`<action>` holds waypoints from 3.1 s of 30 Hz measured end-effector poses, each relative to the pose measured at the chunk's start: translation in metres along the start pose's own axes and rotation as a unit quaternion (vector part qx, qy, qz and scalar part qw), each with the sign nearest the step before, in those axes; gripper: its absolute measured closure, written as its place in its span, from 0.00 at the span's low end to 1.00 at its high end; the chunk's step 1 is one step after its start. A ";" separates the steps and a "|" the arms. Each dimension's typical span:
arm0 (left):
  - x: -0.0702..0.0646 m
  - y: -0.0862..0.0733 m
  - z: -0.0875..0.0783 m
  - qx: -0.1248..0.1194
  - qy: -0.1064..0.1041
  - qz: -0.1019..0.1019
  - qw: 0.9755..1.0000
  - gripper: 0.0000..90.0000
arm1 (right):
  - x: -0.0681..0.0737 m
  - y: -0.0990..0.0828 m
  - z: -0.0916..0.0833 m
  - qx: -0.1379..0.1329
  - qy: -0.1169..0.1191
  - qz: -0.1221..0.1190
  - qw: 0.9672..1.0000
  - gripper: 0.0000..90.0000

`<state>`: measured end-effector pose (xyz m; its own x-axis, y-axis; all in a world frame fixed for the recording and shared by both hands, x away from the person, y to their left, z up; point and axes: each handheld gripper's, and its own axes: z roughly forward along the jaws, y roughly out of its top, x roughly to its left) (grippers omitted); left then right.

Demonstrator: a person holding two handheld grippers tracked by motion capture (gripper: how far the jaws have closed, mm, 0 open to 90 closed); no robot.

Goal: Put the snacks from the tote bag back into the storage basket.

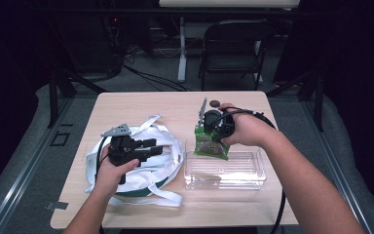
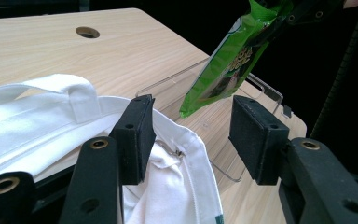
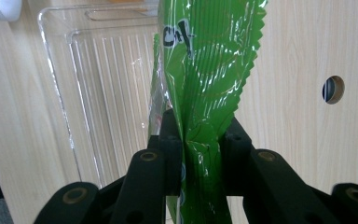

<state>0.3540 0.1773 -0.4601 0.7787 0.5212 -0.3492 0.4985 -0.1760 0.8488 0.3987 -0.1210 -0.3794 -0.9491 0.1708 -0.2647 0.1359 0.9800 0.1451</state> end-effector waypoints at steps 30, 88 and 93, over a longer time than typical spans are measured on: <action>0.009 -0.002 -0.002 -0.003 0.010 -0.014 1.000 0.56 | -0.005 0.013 0.052 0.013 -0.010 -0.029 0.999 0.83; 0.013 -0.003 -0.005 -0.008 0.016 -0.020 1.000 0.56 | -0.018 0.018 0.079 0.002 -0.035 -0.014 0.999 0.47; 0.013 -0.003 -0.005 -0.008 0.017 -0.020 1.000 0.56 | -0.018 0.018 0.080 0.000 -0.041 -0.008 0.999 0.42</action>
<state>0.3603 0.1891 -0.4651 0.7448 0.5559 -0.3692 0.5224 -0.1415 0.8409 0.4411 -0.0987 -0.4480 -0.9250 0.1623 -0.3435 0.1206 0.9828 0.1397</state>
